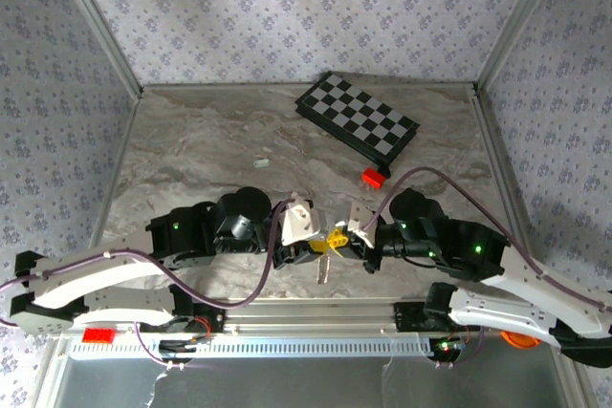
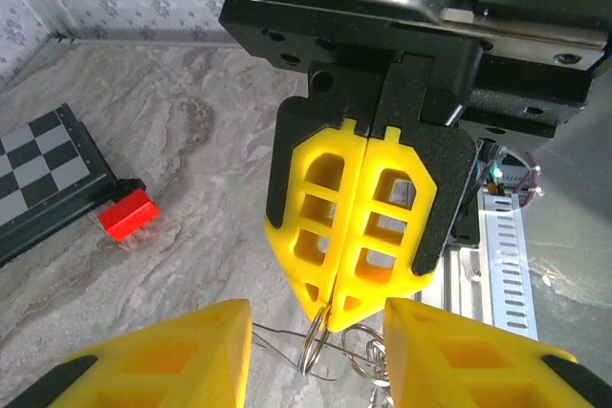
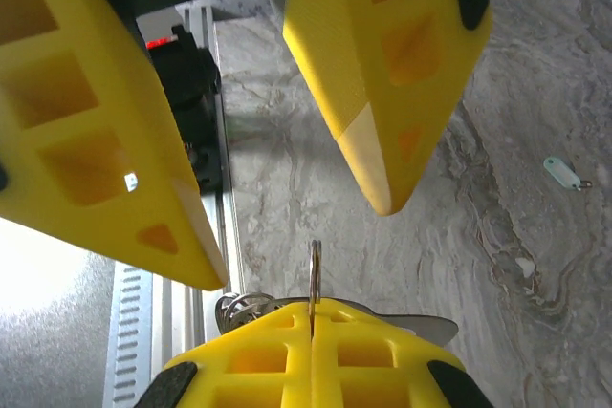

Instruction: Put the keys on the keyring

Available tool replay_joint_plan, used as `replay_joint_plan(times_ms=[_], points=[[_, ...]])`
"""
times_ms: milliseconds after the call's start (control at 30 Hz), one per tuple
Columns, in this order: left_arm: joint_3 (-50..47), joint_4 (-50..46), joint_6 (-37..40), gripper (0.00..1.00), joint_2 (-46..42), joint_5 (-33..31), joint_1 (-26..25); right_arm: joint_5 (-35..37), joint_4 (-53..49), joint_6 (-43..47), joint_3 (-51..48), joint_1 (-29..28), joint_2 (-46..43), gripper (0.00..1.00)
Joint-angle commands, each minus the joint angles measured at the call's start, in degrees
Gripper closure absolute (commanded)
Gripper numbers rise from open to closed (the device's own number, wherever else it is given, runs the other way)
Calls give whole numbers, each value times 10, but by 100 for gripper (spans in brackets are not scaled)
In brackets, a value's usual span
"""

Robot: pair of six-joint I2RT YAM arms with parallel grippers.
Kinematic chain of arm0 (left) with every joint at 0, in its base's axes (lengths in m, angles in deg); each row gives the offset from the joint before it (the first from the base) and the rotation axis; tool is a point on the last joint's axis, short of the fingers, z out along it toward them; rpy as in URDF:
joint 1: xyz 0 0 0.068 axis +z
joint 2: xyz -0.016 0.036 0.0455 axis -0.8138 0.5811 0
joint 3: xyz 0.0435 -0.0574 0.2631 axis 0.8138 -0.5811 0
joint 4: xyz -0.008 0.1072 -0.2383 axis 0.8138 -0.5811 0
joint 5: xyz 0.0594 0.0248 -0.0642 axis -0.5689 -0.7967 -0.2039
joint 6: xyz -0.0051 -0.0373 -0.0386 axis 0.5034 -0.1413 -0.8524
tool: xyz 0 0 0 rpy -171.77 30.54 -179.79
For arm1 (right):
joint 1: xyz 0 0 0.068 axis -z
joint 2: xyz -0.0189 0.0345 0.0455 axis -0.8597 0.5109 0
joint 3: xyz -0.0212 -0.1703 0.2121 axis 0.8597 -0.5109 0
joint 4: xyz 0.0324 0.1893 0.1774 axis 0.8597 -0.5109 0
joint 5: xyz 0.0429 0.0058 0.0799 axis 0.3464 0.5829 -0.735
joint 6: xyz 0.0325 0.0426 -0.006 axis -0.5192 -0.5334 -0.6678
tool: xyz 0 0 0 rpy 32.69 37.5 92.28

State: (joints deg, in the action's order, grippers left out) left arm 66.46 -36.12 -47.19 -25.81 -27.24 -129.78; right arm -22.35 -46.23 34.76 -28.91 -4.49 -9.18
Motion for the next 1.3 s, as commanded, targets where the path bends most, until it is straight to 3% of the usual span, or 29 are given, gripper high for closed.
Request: replay_joint_plan(times_ms=[0, 933, 1267], points=[[19, -21, 9, 61, 1, 14, 4, 20, -21, 25, 30, -10, 3, 100], [26, -40, 16, 72, 26, 18, 4, 9, -28, 34, 42, -29, -2, 100], [20, -28, 17, 95, 20, 24, 4, 12, -31, 36, 45, -30, -1, 100]])
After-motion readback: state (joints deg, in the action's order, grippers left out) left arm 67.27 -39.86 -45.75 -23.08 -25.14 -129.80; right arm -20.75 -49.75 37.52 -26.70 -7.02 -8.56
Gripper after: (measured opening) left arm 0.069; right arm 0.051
